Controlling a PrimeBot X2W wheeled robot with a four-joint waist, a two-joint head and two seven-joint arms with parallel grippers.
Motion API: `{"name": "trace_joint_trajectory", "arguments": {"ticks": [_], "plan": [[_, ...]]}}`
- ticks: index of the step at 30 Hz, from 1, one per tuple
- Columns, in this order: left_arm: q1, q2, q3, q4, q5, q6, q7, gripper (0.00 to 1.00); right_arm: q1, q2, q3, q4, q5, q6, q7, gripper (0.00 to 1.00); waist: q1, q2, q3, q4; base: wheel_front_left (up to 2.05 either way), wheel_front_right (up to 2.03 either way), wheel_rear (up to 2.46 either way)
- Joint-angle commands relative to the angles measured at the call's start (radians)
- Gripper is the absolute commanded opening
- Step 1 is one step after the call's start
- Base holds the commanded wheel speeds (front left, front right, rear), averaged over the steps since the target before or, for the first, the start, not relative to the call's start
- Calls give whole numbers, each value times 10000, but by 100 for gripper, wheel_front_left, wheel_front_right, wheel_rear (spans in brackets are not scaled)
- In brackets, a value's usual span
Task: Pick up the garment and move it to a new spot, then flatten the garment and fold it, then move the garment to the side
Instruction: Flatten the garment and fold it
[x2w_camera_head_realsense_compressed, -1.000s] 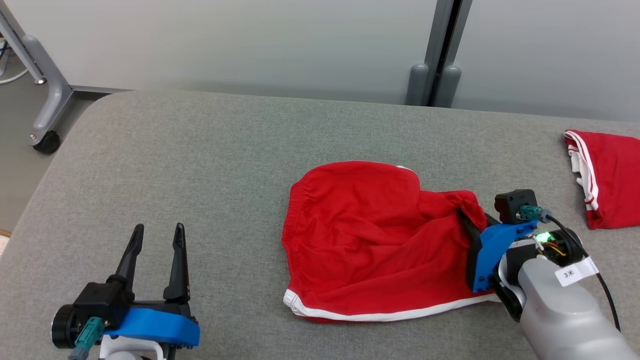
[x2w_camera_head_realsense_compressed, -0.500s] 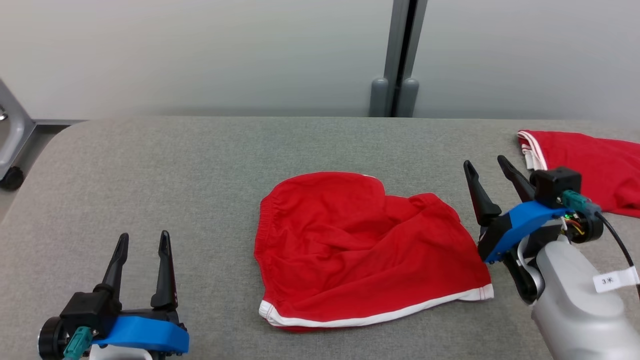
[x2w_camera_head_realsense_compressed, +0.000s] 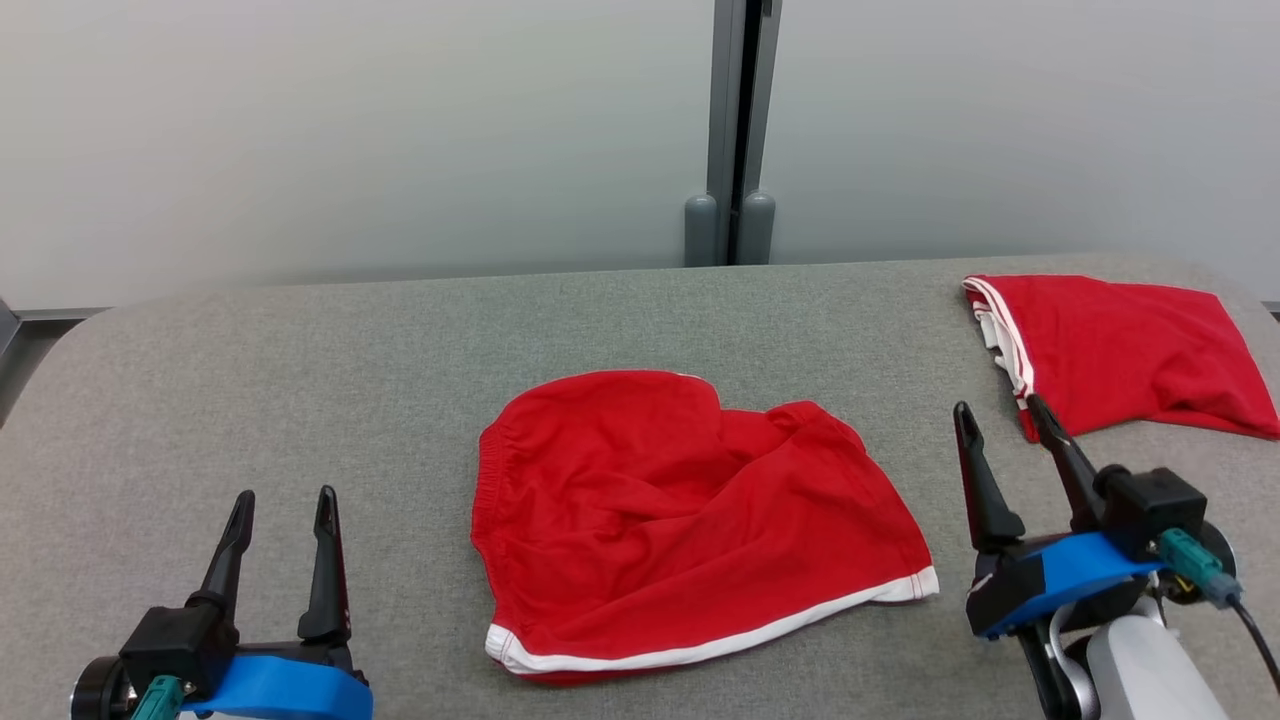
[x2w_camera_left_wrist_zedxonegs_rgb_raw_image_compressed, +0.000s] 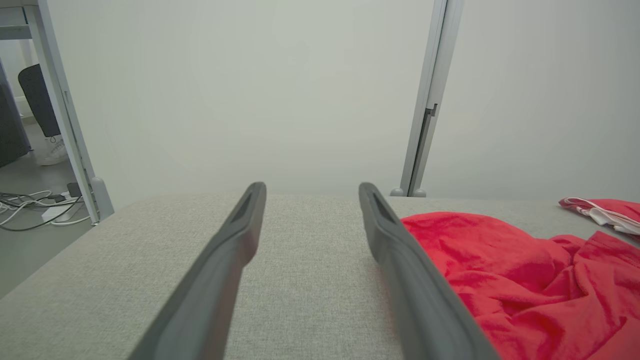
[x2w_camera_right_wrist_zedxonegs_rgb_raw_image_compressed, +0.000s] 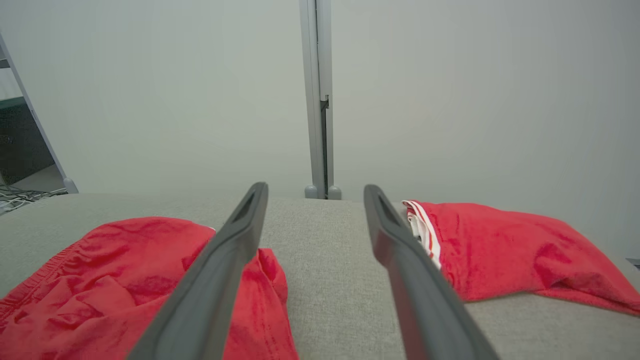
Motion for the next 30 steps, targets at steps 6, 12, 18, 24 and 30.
{"name": "trace_joint_trajectory", "arguments": {"ticks": [6, 12, 18, 24, 30], "plan": [[78, 160, 109, 17, 88, -13, -24, 100, 1300, 365, -435, -1037, -682, 1, 215, 100, -1, -1, -110, -3, 0, 0, 0], [116, 140, 116, 5, 159, 31, -24, 100, 2250, 580, -574, -2012, -948, 1, 745, 100, -1, -1, -137, 71, 0, 0, 0], [160, 130, 131, -3, 182, 58, -24, 100, 2660, 650, -538, -2365, -837, 1, 1016, 100, -1, -1, -123, 82, 0, 0, 0], [104, 178, 136, 68, 150, 48, -24, 100, 2725, 667, -537, -2494, -769, 1, 1149, 100, -1, -1, -119, 120, 0, 0, 0], [85, 181, 145, 118, 127, 46, -24, 100, 2704, 671, -507, -2486, -663, 1, 1174, 100, -1, -1, -122, 118, 0, 0, 0]]}}
